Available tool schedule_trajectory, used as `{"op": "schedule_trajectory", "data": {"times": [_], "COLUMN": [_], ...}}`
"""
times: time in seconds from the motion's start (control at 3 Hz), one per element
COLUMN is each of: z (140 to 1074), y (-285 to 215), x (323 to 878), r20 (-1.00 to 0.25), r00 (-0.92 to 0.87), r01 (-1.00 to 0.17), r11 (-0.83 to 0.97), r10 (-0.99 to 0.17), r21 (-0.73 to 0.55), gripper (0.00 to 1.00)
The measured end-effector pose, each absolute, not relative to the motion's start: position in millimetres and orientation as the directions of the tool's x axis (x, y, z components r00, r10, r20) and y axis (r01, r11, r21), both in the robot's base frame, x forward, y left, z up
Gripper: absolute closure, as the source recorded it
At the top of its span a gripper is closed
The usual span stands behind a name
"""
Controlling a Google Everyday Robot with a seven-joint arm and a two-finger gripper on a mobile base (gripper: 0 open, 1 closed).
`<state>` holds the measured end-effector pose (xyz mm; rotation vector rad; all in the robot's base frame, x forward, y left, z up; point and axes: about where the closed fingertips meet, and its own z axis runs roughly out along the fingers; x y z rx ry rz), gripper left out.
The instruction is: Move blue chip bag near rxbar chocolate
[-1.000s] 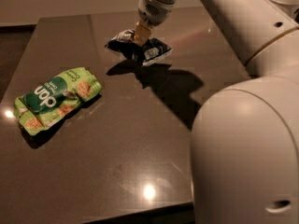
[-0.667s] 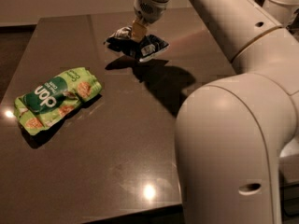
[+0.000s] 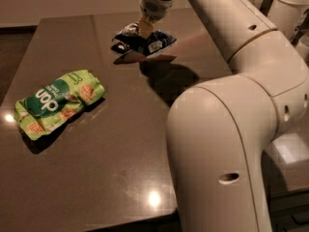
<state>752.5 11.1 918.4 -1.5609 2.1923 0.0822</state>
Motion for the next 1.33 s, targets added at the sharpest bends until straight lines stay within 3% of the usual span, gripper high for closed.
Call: {"op": "schedule_trajectory", "data": {"times": [0.67,1.0,1.33], "z": [913.7,910.5,910.5], "y": [9.2,11.3,11.3], "x": [763.7,765.2,765.2], "r20": [-0.379,-0.379,-0.379], "r00": [-0.256,-0.255,-0.255], "r01": [-0.907,-0.908,-0.908], "r11": [0.356,0.355,0.355], "r10": [-0.889,-0.89,-0.89], "r21": [-0.223,-0.222,-0.222], "gripper": [0.13,0.0,0.0]}}
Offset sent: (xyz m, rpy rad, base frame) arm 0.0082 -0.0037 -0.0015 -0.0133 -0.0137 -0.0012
